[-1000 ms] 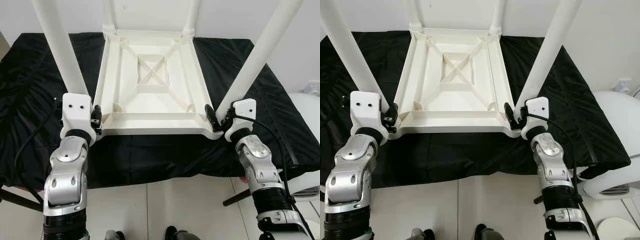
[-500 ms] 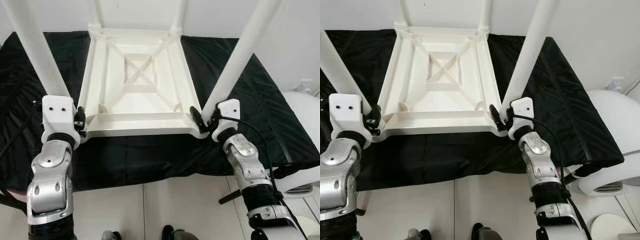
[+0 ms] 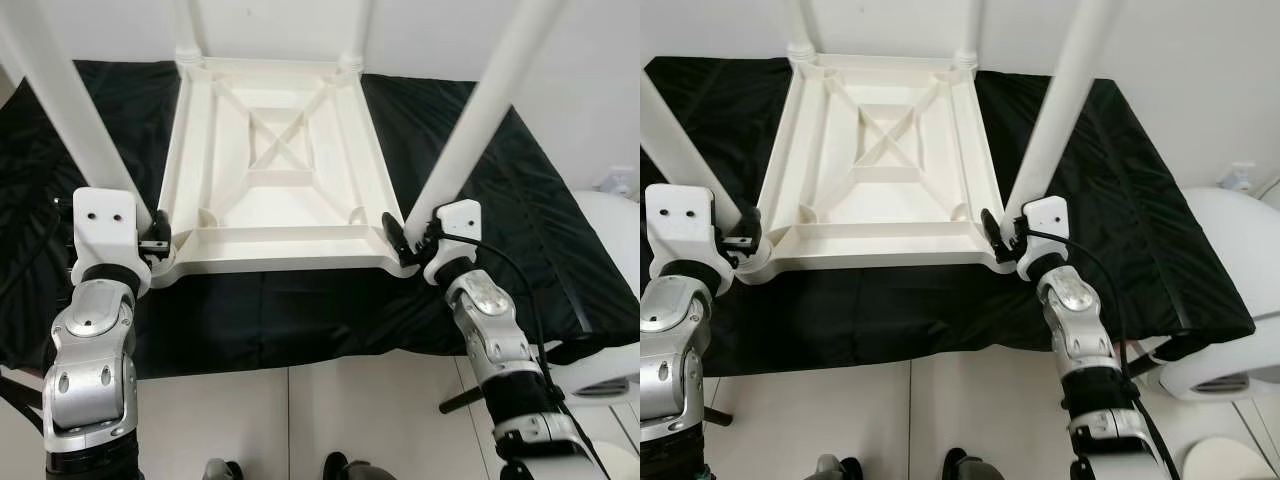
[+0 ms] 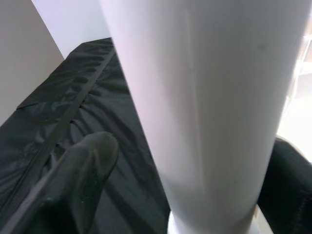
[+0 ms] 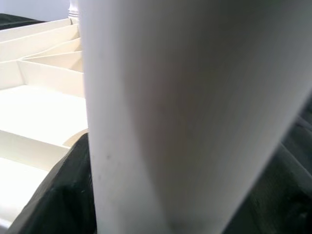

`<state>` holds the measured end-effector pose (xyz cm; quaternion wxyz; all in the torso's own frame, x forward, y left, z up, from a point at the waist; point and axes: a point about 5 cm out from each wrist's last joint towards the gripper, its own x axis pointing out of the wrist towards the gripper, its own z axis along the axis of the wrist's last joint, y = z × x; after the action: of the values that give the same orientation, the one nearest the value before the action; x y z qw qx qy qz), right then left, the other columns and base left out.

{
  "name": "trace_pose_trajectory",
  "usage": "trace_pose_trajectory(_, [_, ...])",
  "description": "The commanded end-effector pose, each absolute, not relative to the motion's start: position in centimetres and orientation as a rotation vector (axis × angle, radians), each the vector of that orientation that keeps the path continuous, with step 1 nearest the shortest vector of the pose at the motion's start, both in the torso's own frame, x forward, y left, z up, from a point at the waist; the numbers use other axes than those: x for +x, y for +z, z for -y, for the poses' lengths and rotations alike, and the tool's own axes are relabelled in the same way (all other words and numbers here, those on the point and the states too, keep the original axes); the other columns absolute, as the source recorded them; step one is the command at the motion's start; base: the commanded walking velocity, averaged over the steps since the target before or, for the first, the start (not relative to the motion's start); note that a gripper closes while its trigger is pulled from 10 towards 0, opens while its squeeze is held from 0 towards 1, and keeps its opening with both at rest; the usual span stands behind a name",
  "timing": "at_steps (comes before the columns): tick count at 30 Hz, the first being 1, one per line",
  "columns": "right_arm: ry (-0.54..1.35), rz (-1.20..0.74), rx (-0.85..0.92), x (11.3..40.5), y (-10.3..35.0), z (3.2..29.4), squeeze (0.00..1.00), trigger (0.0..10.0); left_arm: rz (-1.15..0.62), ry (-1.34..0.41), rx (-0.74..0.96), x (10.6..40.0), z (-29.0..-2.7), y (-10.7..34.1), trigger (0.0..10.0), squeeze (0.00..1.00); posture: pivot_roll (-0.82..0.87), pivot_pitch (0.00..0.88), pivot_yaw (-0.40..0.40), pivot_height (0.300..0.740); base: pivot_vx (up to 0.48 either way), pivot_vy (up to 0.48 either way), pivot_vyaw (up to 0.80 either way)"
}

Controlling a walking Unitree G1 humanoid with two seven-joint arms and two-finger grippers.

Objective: Building children table

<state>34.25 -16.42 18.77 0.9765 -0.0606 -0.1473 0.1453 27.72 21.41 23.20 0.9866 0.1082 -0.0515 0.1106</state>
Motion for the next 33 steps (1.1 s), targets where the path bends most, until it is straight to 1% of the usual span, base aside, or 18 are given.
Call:
trace_pose_trajectory(1, [0.259,0.292,-0.104,33.6,18.5,17.5,0.00,10.0,0.139,0.252,0.240,27.6,-21.9,23.9,10.0,1.00,-0.03,0.172,-0.027,0.740,0.000,0.000,0.00])
trace_pose_trajectory(4, [0.271,0.306,-0.103,32.9,18.6,17.6,0.00,10.0,0.153,0.213,0.270,27.7,-21.8,24.4,10.0,1.00,-0.03,0.174,-0.023,0.740,0.000,0.000,0.00])
trace_pose_trajectory(5, [0.270,0.308,-0.108,32.5,18.7,17.7,0.00,10.0,0.158,0.179,0.281,27.6,-21.6,24.6,10.0,0.65,-0.03,0.176,-0.021,0.740,0.000,0.000,0.00])
trace_pose_trajectory(7, [0.268,0.309,-0.114,32.3,18.7,17.8,0.00,10.0,0.160,0.157,0.287,27.5,-21.6,24.7,10.0,0.65,-0.03,0.176,-0.021,0.740,0.000,0.000,0.00])
trace_pose_trajectory(8, [0.277,0.310,-0.116,31.9,18.7,18.0,0.00,10.0,0.172,0.118,0.295,27.1,-21.6,25.0,10.0,0.00,-0.03,0.179,-0.020,0.740,0.000,0.000,0.00])
trace_pose_trajectory(11, [0.291,0.313,-0.116,31.4,18.8,18.2,0.00,10.0,0.185,0.065,0.294,26.7,-21.6,25.3,10.0,0.00,-0.02,0.184,-0.020,0.740,0.000,0.000,0.00])
trace_pose_trajectory(13, [0.279,0.302,-0.129,30.7,18.7,19.0,0.00,10.0,0.127,-0.080,0.394,25.5,-21.4,24.6,10.0,0.00,-0.01,0.191,-0.022,0.740,0.000,0.000,0.00])
trace_pose_trajectory(14, [0.270,0.298,-0.132,30.5,18.7,19.3,0.00,10.0,0.120,-0.113,0.446,25.0,-21.5,24.4,10.0,0.00,-0.01,0.191,-0.022,0.740,0.000,0.000,0.00])
trace_pose_trajectory(19, [0.283,0.301,-0.124,29.9,18.9,19.9,0.00,10.0,0.102,-0.175,0.456,24.0,-22.0,24.7,10.0,0.00,-0.01,0.194,-0.021,0.740,0.000,0.000,0.00])
trace_pose_trajectory(21, [0.310,0.298,-0.130,29.3,19.0,19.9,0.00,10.0,0.099,-0.302,0.417,23.2,-21.2,25.0,10.0,0.00,0.00,0.196,-0.023,0.740,0.000,0.000,0.00])
trace_pose_trajectory(22, [0.310,0.298,-0.130,29.3,19.0,19.9,0.00,10.0,0.099,-0.302,0.417,23.2,-21.2,25.0,10.0,0.00,0.00,0.196,-0.023,0.740,0.000,0.000,0.00])
trace_pose_trajectory(24, [0.331,0.289,-0.126,28.6,18.9,19.9,0.00,10.0,0.094,-0.417,0.378,22.5,-20.1,25.1,10.0,0.00,0.00,0.194,-0.022,0.740,0.000,0.000,0.00])
trace_pose_trajectory(25, [0.337,0.285,-0.125,28.4,18.8,19.9,0.00,10.0,0.089,-0.443,0.366,22.4,-19.8,25.1,10.0,0.00,0.00,0.195,-0.022,0.740,0.000,0.000,0.00])
trace_pose_trajectory(27, [0.361,0.267,-0.130,27.7,18.5,19.9,0.00,10.0,0.082,-0.530,0.358,22.3,-18.5,24.8,10.0,0.00,-0.01,0.195,-0.016,0.740,0.000,0.000,0.00])
trace_pose_trajectory(29, [0.368,0.257,-0.130,27.3,18.3,19.9,0.00,10.0,0.071,-0.584,0.358,22.3,-17.8,24.4,10.0,0.00,-0.01,0.195,-0.015,0.740,0.000,0.000,0.00])
trace_pose_trajectory(31, [0.368,0.255,-0.129,27.3,18.3,19.9,0.00,10.0,0.068,-0.593,0.360,22.3,-17.7,24.3,10.0,0.00,-0.01,0.195,-0.015,0.740,0.000,0.000,0.00])
trace_pose_trajectory(32, [0.406,0.240,-0.132,26.7,18.3,19.8,0.00,10.0,0.054,-0.666,0.344,22.5,-16.6,23.8,10.0,0.00,-0.02,0.195,-0.004,0.740,0.000,0.000,0.00])
trace_pose_trajectory(33, [0.406,0.240,-0.132,26.7,18.3,19.8,0.00,10.0,0.054,-0.666,0.344,22.5,-16.6,23.8,10.0,0.00,-0.02,0.195,-0.004,0.740,0.000,0.000,0.00])
